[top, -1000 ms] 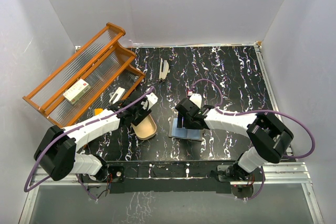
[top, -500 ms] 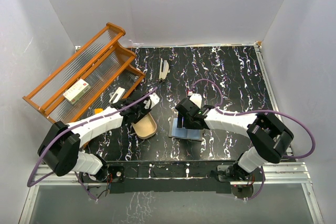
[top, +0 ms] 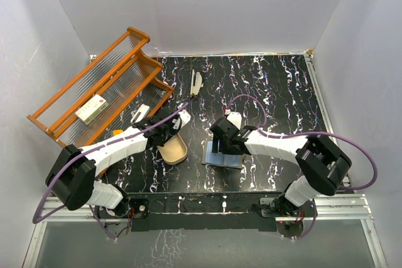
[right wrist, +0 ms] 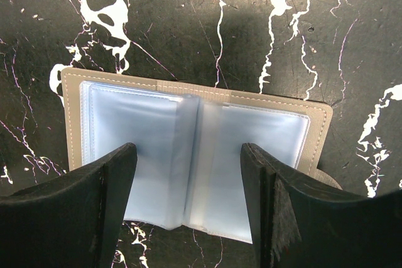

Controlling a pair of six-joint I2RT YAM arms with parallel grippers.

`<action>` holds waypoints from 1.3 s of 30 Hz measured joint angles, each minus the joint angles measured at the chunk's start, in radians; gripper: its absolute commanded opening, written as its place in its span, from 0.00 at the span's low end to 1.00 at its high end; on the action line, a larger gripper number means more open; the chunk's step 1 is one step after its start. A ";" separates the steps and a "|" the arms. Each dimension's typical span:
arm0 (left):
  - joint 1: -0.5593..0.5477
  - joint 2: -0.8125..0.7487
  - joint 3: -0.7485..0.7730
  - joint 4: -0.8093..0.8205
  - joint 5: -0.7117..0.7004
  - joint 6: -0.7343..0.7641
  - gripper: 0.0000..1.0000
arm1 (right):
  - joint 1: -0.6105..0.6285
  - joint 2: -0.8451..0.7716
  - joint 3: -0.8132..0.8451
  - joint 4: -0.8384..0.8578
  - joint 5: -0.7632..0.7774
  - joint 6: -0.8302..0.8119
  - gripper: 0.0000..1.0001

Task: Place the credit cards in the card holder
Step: Adjust the storage box at the center of the board.

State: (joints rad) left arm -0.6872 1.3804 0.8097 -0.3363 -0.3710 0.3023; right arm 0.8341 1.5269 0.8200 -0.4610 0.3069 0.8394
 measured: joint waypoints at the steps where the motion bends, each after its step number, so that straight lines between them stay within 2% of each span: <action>1: 0.000 -0.003 0.000 -0.002 0.000 -0.004 0.39 | 0.000 0.000 0.000 0.000 0.000 0.000 0.66; 5: 0.000 -0.026 0.003 -0.013 -0.004 -0.050 0.46 | 0.000 0.000 0.000 0.000 -0.001 0.000 0.66; 8: 0.000 -0.043 0.029 -0.040 -0.024 -0.139 0.51 | 0.000 0.000 0.000 0.000 -0.002 0.000 0.65; 15: 0.000 -0.071 0.100 -0.148 -0.088 -0.475 0.53 | 0.000 -0.001 0.000 0.000 -0.003 0.000 0.66; 22: 0.000 -0.178 0.029 -0.252 -0.092 -0.765 0.57 | -0.006 -0.012 -0.005 0.004 -0.025 0.000 0.66; 26: 0.002 -0.229 -0.030 -0.260 -0.083 -0.856 0.56 | -0.008 -0.023 -0.013 0.014 -0.045 -0.015 0.66; 32: 0.004 -0.199 -0.077 -0.228 -0.063 -0.919 0.53 | -0.010 -0.048 -0.018 0.020 -0.116 -0.047 0.66; 39: 0.004 -0.154 -0.112 -0.150 -0.028 -0.931 0.39 | -0.010 -0.077 -0.020 0.022 -0.143 -0.066 0.66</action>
State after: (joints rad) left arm -0.6834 1.2259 0.6975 -0.4866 -0.3988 -0.6285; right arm 0.8246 1.4498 0.8001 -0.4389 0.1635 0.7738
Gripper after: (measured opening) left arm 0.438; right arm 0.660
